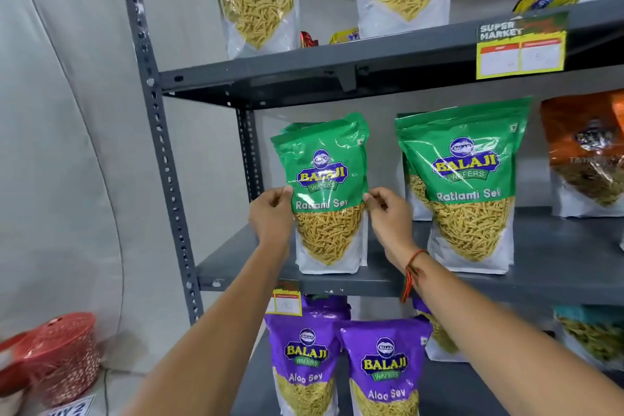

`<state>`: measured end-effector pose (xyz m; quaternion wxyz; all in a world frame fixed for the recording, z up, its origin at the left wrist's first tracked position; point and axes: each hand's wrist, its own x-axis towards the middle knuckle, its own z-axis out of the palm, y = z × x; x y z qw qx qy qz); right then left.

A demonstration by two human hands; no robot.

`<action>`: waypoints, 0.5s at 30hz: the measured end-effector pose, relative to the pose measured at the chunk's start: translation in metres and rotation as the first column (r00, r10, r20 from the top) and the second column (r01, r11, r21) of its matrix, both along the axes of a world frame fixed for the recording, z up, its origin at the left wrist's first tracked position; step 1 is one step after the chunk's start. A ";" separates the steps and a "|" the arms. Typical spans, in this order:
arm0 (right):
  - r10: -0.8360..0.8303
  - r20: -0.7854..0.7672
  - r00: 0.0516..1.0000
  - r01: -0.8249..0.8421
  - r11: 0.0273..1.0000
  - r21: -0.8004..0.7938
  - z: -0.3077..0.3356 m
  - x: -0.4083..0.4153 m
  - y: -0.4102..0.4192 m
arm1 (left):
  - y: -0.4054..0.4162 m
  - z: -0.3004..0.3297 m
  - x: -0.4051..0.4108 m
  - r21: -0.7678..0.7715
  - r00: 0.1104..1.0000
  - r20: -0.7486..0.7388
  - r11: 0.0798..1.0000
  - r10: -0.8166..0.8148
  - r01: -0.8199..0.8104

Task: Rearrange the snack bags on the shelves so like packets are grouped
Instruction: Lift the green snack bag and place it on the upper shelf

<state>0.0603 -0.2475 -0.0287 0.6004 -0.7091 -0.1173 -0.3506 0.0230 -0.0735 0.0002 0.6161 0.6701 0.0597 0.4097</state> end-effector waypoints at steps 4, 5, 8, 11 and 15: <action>0.043 0.006 0.999 -0.043 0.999 0.011 -0.001 0.002 -0.001 | 0.003 -0.005 0.005 -0.063 0.997 0.034 0.995 -0.069 0.071; 0.062 -0.001 0.998 -0.062 0.998 0.017 -0.002 0.001 -0.001 | 0.004 -0.006 0.006 -0.059 0.997 0.034 0.995 -0.073 0.075; 0.132 -0.059 0.990 -0.127 0.989 0.078 -0.003 -0.006 -0.005 | 0.012 -0.016 0.008 -0.063 0.994 0.028 0.992 -0.103 0.105; 0.280 -0.241 0.929 -0.276 0.960 0.050 -0.011 -0.008 -0.016 | 0.023 -0.031 0.010 0.038 0.966 -0.118 0.971 -0.230 0.236; 0.332 -0.526 0.783 -0.471 0.869 -0.152 -0.034 -0.008 -0.028 | 0.035 -0.059 0.013 0.265 0.802 -0.536 0.850 -0.263 0.455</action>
